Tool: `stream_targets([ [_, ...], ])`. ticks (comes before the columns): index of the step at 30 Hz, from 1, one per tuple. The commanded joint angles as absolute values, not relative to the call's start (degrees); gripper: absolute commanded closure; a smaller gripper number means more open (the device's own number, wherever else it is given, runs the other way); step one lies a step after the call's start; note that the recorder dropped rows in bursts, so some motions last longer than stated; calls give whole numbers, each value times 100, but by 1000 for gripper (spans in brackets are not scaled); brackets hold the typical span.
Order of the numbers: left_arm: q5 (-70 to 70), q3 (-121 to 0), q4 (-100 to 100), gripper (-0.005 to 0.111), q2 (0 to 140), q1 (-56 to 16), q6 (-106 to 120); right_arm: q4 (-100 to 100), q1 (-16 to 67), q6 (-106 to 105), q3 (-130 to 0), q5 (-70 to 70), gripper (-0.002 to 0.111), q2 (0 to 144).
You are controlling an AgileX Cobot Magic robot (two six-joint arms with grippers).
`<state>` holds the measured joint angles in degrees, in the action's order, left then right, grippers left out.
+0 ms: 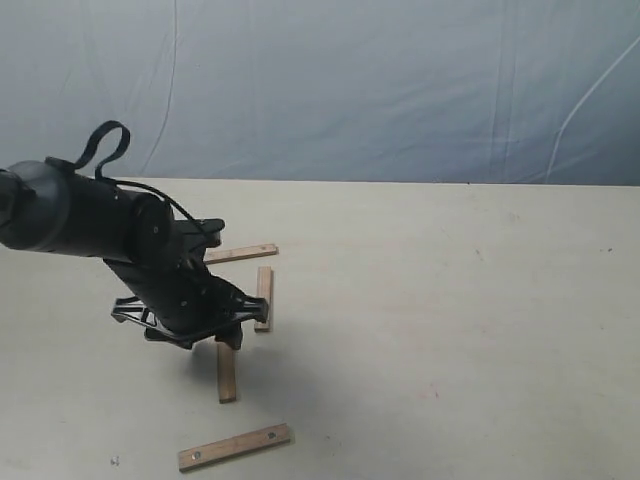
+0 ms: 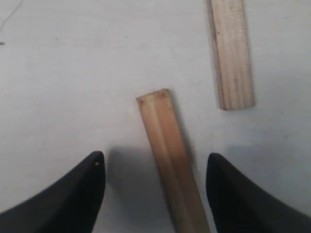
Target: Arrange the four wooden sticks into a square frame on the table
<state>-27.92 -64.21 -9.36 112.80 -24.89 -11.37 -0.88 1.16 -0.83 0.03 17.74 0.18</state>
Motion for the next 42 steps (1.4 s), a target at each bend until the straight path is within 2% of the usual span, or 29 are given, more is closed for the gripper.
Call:
stream_targets([
  [1, -2482, -6458, -1099, 50, 11552, -2524, -1195, -57, 142, -98, 0, 1746, 109, 0],
  [5, -2441, -6458, -1111, 57, 11632, -2524, -1195, -57, 142, -98, 0, 1746, 109, 0],
  [11, -2463, -6458, -1111, 96, 11632, -2524, -1195, -57, 142, -98, 0, 1746, 109, 0],
  [14, -2476, -6458, -1063, 107, 11632, -2524, -1195, -57, 142, -98, 0, 1746, 109, 0],
  [22, -2932, -6902, -510, 107, 11366, -2474, -1245, -57, 142, -98, 0, 1746, 109, 0],
  [29, -2962, -7514, -95, 107, 11090, -2136, -2067, -57, 142, -98, 0, 1746, 109, 0],
  [42, -2709, -8610, 258, 107, 12274, -1889, -2991, -70, 142, -98, 0, 1746, 109, 0],
])
